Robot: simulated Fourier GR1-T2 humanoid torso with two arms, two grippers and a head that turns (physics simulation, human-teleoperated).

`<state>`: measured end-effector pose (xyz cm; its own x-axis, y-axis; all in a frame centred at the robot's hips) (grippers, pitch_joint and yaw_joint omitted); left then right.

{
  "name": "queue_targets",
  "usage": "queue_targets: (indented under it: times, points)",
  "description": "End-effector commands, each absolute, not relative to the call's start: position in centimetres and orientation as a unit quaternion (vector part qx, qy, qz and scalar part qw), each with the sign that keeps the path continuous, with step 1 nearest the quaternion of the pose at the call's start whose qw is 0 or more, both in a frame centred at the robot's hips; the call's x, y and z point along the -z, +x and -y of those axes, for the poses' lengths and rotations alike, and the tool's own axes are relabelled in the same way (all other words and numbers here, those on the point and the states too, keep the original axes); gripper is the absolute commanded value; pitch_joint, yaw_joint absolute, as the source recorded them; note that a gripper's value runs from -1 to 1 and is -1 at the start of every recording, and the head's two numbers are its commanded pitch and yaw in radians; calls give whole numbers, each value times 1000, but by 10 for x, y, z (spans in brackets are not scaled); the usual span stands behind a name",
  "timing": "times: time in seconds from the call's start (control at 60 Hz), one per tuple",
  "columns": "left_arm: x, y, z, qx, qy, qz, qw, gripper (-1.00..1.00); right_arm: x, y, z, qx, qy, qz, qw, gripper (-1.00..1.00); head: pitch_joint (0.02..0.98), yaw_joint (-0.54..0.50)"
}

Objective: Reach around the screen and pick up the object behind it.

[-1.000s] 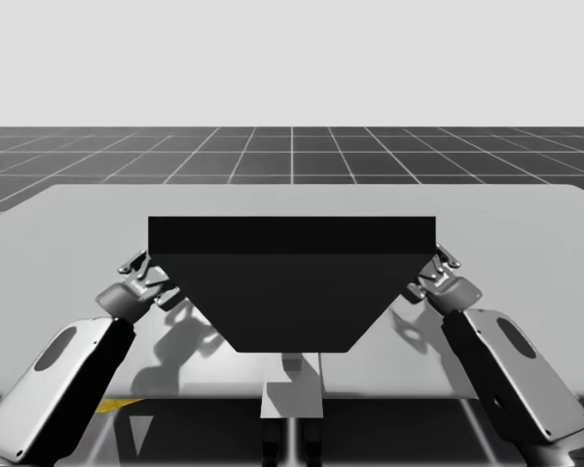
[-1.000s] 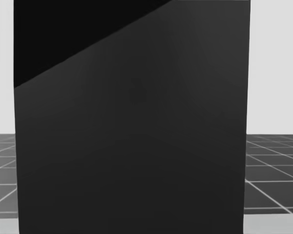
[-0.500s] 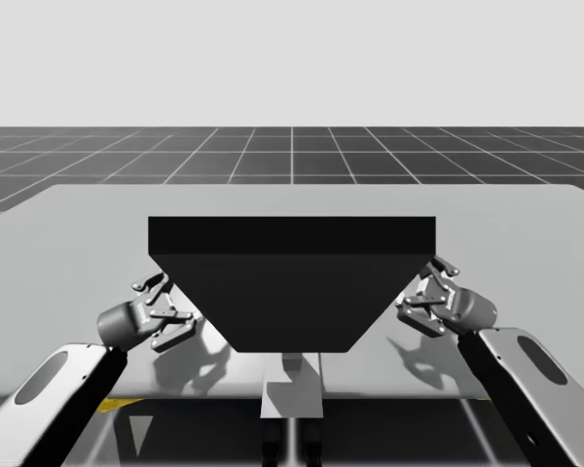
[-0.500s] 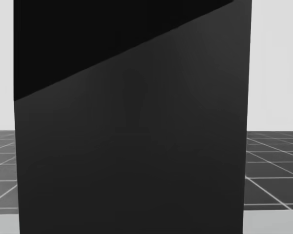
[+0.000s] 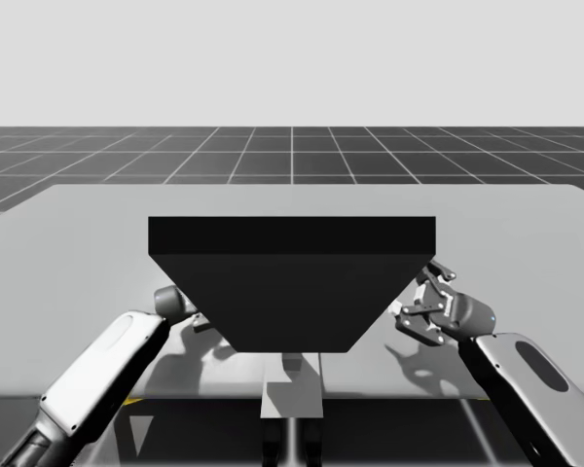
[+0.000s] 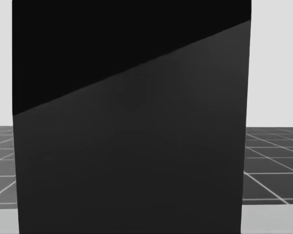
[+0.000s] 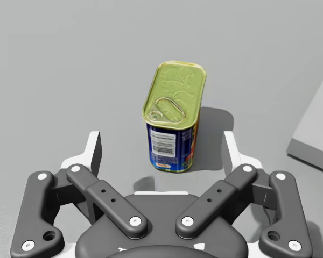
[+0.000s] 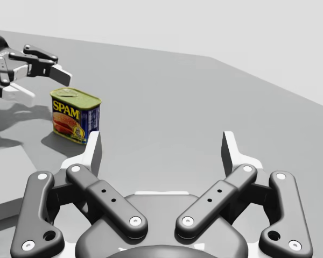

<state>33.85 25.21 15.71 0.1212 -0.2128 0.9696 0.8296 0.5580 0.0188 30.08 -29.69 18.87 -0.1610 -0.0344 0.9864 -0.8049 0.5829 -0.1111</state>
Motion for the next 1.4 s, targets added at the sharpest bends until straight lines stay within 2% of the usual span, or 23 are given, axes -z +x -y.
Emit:
queue_targets:
  times: [0.017,0.25,0.467,0.517,0.533,0.55,0.583,0.717,0.833,0.917,1.15,1.4]
  points:
    - [-144,353,-235,385,-289,526,701,-1000,-188,299,293,-349,314,678,566,-1000,112,-45]
    - [-139,363,-206,403,-298,512,698,-1000,-188,297,292,-353,314,677,564,-1000,122,-54]
    - [-125,374,-201,403,-311,490,708,-1000,-188,297,291,-356,312,677,564,-1000,134,-66]
    - [-123,375,-201,399,-312,489,710,-674,-187,297,291,-356,311,676,565,-1000,136,-66]
    - [-122,375,-201,400,-314,487,710,-446,-187,297,290,-356,311,676,565,-1000,136,-65]
    - [-122,374,-201,400,-313,486,711,785,-187,297,290,-356,311,676,565,-1000,137,-64]
    - [-121,374,-202,399,-315,484,712,924,-187,297,290,-357,310,676,565,-1000,137,-63]
    - [-124,373,-206,390,-327,479,715,1000,-188,296,290,-358,310,677,564,-1000,135,-63]
    - [-131,370,-218,379,-319,493,715,1000,-188,296,290,-356,309,677,564,-1000,131,-63]
    - [-139,364,-236,367,-307,509,715,1000,-188,297,291,-355,309,678,565,-1000,131,-61]
    - [-163,344,-307,316,-265,557,721,1000,-189,298,291,-352,308,678,567,-1000,123,-57]
    - [-191,325,-355,279,-226,597,718,1000,-189,297,291,-351,306,680,566,-1000,120,-55]
